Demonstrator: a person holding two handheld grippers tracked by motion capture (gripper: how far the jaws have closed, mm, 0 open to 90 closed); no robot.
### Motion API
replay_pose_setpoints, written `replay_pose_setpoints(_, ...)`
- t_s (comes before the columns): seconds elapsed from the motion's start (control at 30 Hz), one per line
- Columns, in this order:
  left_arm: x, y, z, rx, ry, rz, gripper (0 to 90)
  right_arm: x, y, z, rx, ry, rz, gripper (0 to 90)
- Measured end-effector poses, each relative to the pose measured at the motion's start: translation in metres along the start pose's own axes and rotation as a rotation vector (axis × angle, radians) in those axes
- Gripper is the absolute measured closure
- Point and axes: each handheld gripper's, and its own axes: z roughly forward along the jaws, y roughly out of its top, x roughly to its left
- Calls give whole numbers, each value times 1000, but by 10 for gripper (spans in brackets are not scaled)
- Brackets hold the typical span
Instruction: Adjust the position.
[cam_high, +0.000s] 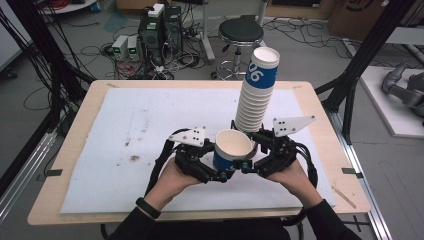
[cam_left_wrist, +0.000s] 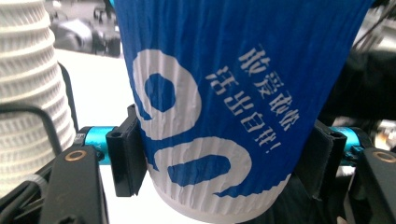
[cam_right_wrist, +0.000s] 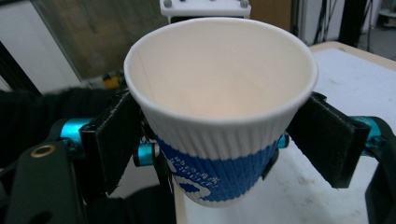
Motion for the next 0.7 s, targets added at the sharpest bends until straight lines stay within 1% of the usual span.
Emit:
replay_pose_setpoints(0.03, 0, -1, 0, -12, 3, -1, 299, 0, 0, -1, -28, 5, 11, 183)
replay_pose_setpoints(0.07, 0, -1, 1, -22, 2, -4, 299, 0, 0, -1, -28, 5, 11, 183)
replay_pose_setpoints(0.1, 0, -1, 1, -28, 1, 0, 299, -1, 0, 0, -44, 16, 24, 183)
replay_pose_setpoints(0.23, -1, -2, 4, -33, 7, 1, 299, -2, 0, 0, -56, 20, 31, 183)
replay_pose_setpoints(0.3, -2, -2, 6, -30, 2, 5, 299, -2, 0, 1, -62, 27, 41, 184)
replay_pose_setpoints(0.47, -3, -2, 8, -41, 10, 10, 299, -2, 0, 3, -71, 28, 35, 183)
replay_pose_setpoints(0.57, -3, -2, 9, -40, 10, 15, 298, -1, 0, 3, -68, 33, 41, 185)
replay_pose_setpoints(0.6, -3, -2, 9, -39, 8, 15, 299, -1, 0, 4, -70, 29, 28, 190)
replay_pose_setpoints(0.67, -3, -2, 9, -37, 7, 16, 299, 0, 0, 3, -68, 27, 25, 196)
replay_pose_setpoints(0.7, -3, -2, 9, -36, 6, 15, 299, -1, 0, 3, -70, 24, 14, 200)
